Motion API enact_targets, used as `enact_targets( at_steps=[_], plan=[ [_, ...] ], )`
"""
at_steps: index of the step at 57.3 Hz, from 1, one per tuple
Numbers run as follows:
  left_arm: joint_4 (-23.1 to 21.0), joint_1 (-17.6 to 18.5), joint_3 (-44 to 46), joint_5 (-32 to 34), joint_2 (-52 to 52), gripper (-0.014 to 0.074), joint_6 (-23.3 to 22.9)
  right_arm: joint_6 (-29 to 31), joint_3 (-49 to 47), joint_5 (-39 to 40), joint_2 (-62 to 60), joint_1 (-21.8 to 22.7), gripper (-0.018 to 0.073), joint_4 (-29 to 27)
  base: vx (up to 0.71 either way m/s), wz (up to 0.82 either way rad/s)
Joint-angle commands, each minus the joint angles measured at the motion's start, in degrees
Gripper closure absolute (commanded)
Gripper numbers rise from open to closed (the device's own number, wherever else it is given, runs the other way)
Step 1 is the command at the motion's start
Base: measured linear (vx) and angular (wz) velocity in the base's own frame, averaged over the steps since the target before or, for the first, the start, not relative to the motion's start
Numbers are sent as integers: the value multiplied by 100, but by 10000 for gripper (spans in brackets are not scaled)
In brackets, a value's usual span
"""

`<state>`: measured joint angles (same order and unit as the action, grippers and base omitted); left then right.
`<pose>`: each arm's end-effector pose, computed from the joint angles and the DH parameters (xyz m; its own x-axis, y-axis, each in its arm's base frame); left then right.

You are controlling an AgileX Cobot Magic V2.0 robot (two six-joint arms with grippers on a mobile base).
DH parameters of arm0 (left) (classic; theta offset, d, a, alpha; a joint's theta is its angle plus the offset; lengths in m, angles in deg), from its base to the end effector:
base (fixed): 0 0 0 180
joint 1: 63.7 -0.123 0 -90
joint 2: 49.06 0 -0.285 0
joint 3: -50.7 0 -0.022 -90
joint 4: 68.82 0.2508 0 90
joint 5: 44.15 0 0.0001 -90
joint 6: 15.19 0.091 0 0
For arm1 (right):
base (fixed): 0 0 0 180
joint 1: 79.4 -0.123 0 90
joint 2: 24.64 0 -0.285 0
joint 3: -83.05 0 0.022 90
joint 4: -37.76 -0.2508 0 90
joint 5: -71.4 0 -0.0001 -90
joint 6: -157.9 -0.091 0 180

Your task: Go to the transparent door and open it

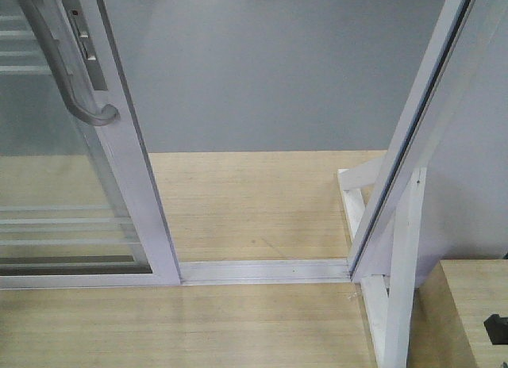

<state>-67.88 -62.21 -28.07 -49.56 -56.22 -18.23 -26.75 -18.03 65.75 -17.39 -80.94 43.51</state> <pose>0.0568 -0.0013 0.1960 -0.0242 -0.0361 -0.9991 0.0236 0.9990 -0.0367 0.0570 0.0006 0.1947 -0.0309 -0.0196 -0.9993 -0.0176 0.9997 -0.0190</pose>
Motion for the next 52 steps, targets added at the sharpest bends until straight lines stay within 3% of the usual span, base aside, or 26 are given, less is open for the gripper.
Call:
enact_targets(
  at_steps=[1, 52],
  plan=[
    [-53, 26, -170, 461, 72, 602, -42, 36, 82, 350, -92, 33, 564, -123, 0, 0],
    [-53, 26, -170, 456, 72, 602, -42, 36, 82, 350, -87, 33, 564, -118, 0, 0]
  ],
)
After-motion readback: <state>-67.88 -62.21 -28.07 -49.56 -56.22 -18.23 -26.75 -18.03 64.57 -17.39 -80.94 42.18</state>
